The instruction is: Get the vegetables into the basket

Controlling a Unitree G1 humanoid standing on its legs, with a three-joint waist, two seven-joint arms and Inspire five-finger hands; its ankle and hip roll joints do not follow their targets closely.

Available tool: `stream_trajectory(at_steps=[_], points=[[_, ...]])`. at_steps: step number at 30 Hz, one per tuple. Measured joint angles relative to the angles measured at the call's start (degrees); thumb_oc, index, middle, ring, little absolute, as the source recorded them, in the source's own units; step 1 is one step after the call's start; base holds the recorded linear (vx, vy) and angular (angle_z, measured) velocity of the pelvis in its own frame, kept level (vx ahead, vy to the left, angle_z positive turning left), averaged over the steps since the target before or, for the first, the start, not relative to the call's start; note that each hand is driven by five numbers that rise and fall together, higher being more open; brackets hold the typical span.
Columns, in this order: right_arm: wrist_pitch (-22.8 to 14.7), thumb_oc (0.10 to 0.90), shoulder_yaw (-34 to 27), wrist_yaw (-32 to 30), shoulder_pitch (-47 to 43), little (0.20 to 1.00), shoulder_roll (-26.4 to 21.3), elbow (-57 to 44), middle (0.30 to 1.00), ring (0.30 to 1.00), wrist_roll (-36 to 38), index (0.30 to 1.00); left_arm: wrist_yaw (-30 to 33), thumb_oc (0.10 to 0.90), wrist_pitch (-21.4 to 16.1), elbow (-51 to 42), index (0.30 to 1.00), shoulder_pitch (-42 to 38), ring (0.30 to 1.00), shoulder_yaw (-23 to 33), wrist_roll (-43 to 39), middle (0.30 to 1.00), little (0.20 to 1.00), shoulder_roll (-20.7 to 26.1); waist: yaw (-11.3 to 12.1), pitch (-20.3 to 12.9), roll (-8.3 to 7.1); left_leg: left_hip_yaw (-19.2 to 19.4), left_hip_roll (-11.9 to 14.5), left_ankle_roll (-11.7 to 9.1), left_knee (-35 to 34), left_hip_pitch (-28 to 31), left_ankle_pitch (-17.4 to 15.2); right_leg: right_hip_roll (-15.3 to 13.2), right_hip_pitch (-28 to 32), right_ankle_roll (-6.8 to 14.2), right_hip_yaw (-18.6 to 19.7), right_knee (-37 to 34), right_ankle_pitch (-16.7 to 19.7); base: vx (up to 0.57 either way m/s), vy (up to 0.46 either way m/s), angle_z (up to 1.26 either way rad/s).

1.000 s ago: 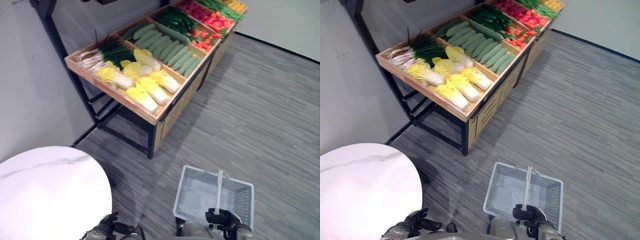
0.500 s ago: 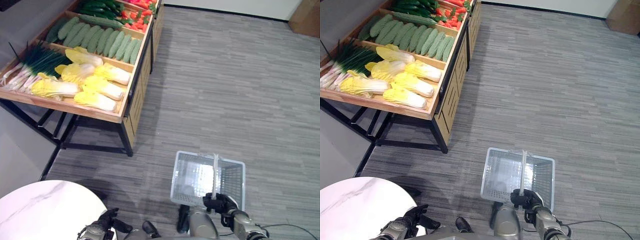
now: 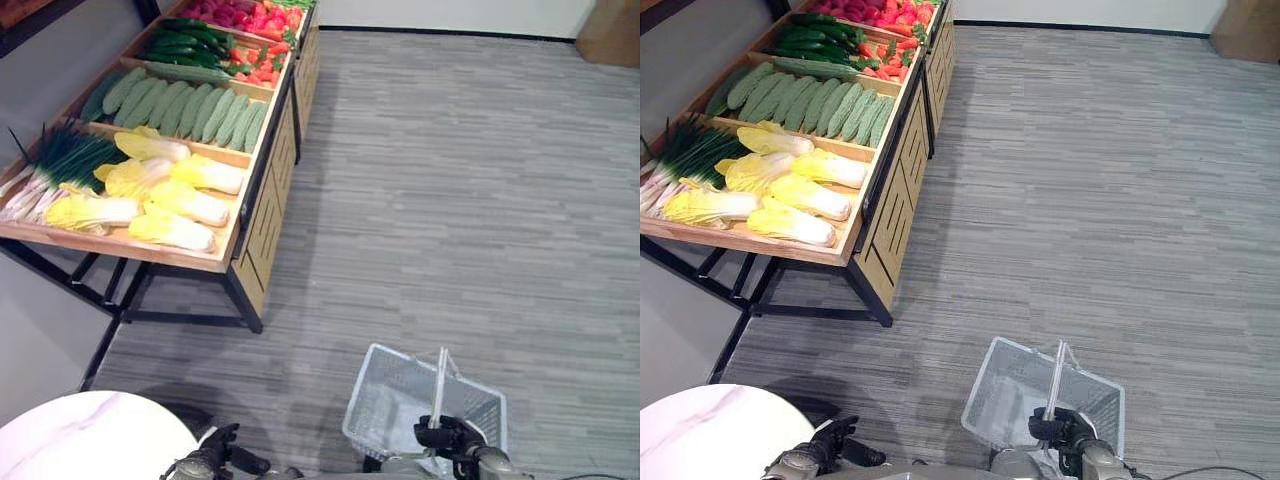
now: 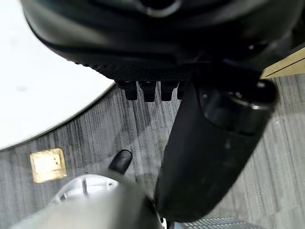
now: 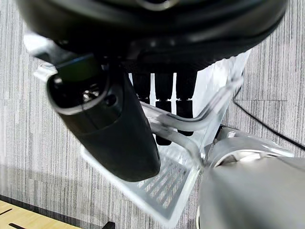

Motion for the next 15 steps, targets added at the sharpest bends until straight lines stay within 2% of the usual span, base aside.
stream_trajectory(at_steps=[1,2,3,4,5,6,8,9,12,13,15], points=[[-0.04,0.400,0.25,0.24,0.17,0.300,0.56,0.54,0.300,0.300,-0.14,0.300,0.00,0.900,-0.17,-0.12,1.000,-0.36,1.000,0.39,-0.61,1.000,1.000,0.81,1.00,0.13,-0.57,-1.40,1.44,-0.70,4.89,-1.43,-0.42,0.00,0.65,-0.67,0.77,-0.34,0.42,0.03,-0.127,-0.35],[-0.14,0.400,1.49,0.38,-0.06,0.300,0.48,1.18,0.300,0.300,-0.25,0.300,0.01,0.900,-0.26,-0.17,1.000,-0.30,1.000,0.61,-0.88,1.000,1.000,0.95,1.76,0.09,-0.50,-2.43,2.87,-2.07,9.08,-2.58,-1.03,0.40,1.06,-1.04,1.45,-0.57,0.57,0.01,0.006,-0.47],[-0.15,0.400,3.51,0.29,-0.17,0.300,-0.21,1.33,0.300,0.300,-1.65,0.300,0.18,0.900,-0.42,-1.13,1.000,-0.29,1.000,0.82,-1.64,1.000,1.000,0.42,2.43,0.31,-0.49,-10.49,2.72,-5.60,12.82,-5.57,-3.01,0.95,1.37,-1.67,2.33,-0.90,0.46,0.00,0.123,-0.45],[-0.18,0.400,4.34,0.43,-0.35,0.300,-0.68,1.36,0.300,0.300,-2.16,0.300,0.23,0.900,-0.52,-1.40,1.000,-0.30,1.000,0.20,-1.67,1.000,1.000,-0.07,2.29,0.35,-0.24,-15.19,1.80,-6.44,11.17,-6.20,-3.56,1.06,1.35,-1.81,2.62,-0.91,0.56,0.00,0.124,-0.27],[-0.28,0.400,4.31,0.43,-0.42,0.300,-0.71,1.36,0.300,0.300,-2.23,0.300,0.24,0.900,-0.49,-1.40,1.000,-0.44,1.000,-0.06,-1.66,1.000,1.000,-0.33,1.80,0.40,-0.14,-15.75,1.83,-6.43,10.07,-6.56,-3.55,1.23,1.34,-1.84,2.54,-0.94,0.58,0.01,0.189,-0.18],[-0.28,0.400,4.09,0.43,-0.60,0.300,-0.84,1.23,0.300,0.300,-2.37,0.300,0.32,0.900,-0.46,-1.99,1.000,-0.65,1.000,-0.28,-1.78,1.000,1.000,-1.29,1.17,0.40,-0.19,-21.56,-0.65,-5.65,1.44,-7.29,-3.10,1.15,-0.29,-1.82,3.50,-0.42,0.56,0.03,0.187,-0.27],[-0.32,0.400,4.00,0.52,-1.61,0.300,-1.24,1.34,0.300,0.300,-2.59,0.300,0.28,0.900,-0.75,-2.03,1.000,-1.11,1.000,-0.62,-2.37,1.000,1.000,-2.00,0.86,0.91,0.70,-22.14,-0.82,-4.27,-5.43,-7.44,-0.30,1.99,-2.11,-1.48,4.89,0.38,0.86,0.04,0.246,-0.54],[-0.25,0.400,3.66,0.42,-2.31,0.300,-1.11,1.67,0.300,0.300,-3.53,0.300,0.21,0.900,-0.64,-1.80,1.000,-1.08,1.000,-0.96,-3.09,1.000,1.000,-2.16,1.52,1.75,0.59,-21.88,-1.15,-3.26,-8.68,-5.46,4.06,2.03,-3.14,-1.27,7.33,1.83,0.79,0.03,0.215,-0.63],[-0.67,0.400,1.41,0.90,-2.33,0.300,-0.92,1.41,0.300,0.300,-3.88,0.300,0.03,0.900,-0.37,-1.06,1.000,-1.52,1.000,-1.50,-3.16,1.000,1.000,-1.93,0.62,2.55,-0.36,-19.96,-2.99,-2.12,-13.62,-2.50,5.81,0.66,-3.26,0.00,8.61,2.62,0.66,0.00,0.281,-0.34],[-0.67,0.400,0.27,0.65,-2.20,0.300,-0.87,1.83,0.300,0.300,-3.92,0.300,-0.43,0.900,-0.44,-1.41,1.000,-1.77,1.000,-1.57,-2.82,1.000,1.000,-1.93,0.55,3.13,-0.59,-18.99,-4.34,-1.60,-14.69,-1.41,6.02,-0.18,-3.68,0.60,9.62,3.20,0.96,-0.02,0.272,-0.49],[-1.32,0.400,-0.68,0.11,-3.20,0.300,-0.94,2.87,0.300,0.300,-3.96,0.300,-0.63,0.900,-0.35,-1.22,1.000,-2.39,1.000,-1.63,-2.70,1.000,1.000,-1.34,0.65,4.23,-0.01,-16.45,-6.25,-0.14,-17.46,-0.19,6.64,-1.49,-5.54,2.12,11.85,4.24,1.92,-0.04,0.289,-0.65]])
